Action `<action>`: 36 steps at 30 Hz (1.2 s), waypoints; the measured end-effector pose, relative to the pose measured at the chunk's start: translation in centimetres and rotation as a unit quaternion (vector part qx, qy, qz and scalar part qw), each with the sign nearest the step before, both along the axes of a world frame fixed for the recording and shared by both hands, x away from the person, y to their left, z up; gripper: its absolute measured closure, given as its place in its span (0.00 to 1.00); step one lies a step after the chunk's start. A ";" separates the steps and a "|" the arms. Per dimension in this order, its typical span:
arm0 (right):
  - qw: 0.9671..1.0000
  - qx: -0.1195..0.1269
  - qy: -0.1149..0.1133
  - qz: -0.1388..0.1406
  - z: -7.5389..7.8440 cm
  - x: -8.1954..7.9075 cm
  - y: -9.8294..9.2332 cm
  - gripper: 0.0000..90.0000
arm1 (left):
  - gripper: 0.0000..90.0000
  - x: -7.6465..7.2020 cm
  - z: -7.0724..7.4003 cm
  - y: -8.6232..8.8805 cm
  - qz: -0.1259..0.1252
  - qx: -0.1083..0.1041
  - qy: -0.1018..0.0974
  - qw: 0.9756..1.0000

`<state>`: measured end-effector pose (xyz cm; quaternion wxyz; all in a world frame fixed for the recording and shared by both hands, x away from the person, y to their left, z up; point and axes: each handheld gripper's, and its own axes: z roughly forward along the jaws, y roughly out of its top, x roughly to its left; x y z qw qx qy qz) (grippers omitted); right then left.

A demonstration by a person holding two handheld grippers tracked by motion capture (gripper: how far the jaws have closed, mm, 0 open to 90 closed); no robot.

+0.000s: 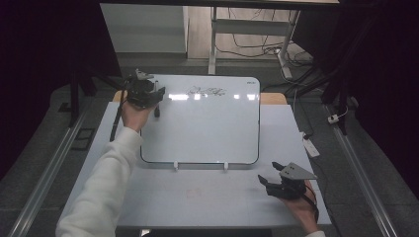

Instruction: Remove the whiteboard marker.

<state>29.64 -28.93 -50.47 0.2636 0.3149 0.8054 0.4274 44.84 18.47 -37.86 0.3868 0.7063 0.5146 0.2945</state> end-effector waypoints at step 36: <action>1.000 0.001 -0.013 -0.011 0.3 -0.2 0.2 0.32 | 0.90 -5.4 0.4 -0.4 -0.104 -0.028 -0.028 0.994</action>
